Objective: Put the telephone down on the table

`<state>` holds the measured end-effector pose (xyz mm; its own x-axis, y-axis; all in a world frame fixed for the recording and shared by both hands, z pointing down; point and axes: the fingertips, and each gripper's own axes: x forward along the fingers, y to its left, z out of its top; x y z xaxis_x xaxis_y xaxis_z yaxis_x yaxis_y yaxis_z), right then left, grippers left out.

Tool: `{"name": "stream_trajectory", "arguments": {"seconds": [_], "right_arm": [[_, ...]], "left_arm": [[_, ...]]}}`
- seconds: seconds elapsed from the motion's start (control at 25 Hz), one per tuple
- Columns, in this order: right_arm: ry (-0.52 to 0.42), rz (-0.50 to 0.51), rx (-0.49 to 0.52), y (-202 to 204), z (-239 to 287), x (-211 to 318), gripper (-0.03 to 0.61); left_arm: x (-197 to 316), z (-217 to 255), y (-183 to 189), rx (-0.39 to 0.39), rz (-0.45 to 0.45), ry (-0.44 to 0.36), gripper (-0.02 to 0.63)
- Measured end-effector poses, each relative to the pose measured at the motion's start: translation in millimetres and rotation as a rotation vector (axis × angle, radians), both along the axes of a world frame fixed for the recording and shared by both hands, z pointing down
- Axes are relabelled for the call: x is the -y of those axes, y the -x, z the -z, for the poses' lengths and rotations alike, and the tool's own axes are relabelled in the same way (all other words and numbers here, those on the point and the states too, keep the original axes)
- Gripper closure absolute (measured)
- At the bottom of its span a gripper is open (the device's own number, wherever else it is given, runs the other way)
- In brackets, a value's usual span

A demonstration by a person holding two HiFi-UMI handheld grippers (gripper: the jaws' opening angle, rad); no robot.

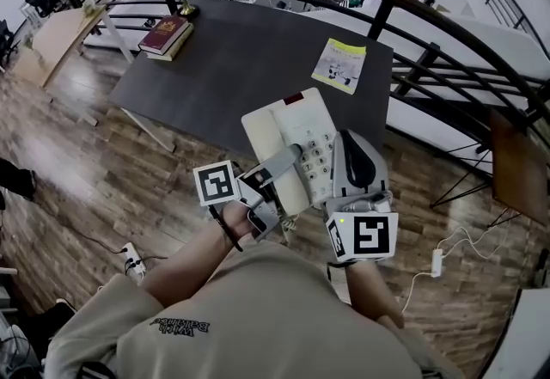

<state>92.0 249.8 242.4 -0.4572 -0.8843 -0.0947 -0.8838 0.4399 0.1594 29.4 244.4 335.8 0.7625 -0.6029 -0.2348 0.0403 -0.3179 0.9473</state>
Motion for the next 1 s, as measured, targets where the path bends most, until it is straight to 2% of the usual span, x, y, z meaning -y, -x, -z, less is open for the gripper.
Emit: {"name": "stream_trajectory", "arguments": {"seconds": [0.28, 0.52, 0.72, 1.0], "right_arm": [[-0.018, -0.048, -0.031, 11, -9, 54, 0.577], [-0.017, -0.079, -0.051, 32, -14, 141, 0.577], [-0.001, -0.116, -0.052, 48, -19, 201, 0.577], [0.017, -0.182, -0.043, 69, -26, 277, 0.577]], "left_arm": [[56, -12, 7, -0.009, -0.052, -0.001, 0.172], [136, -16, 21, -0.019, -0.096, 0.007, 0.172], [195, -21, 40, -0.016, -0.114, 0.021, 0.172], [266, -29, 61, -0.010, -0.187, 0.028, 0.172]]}}
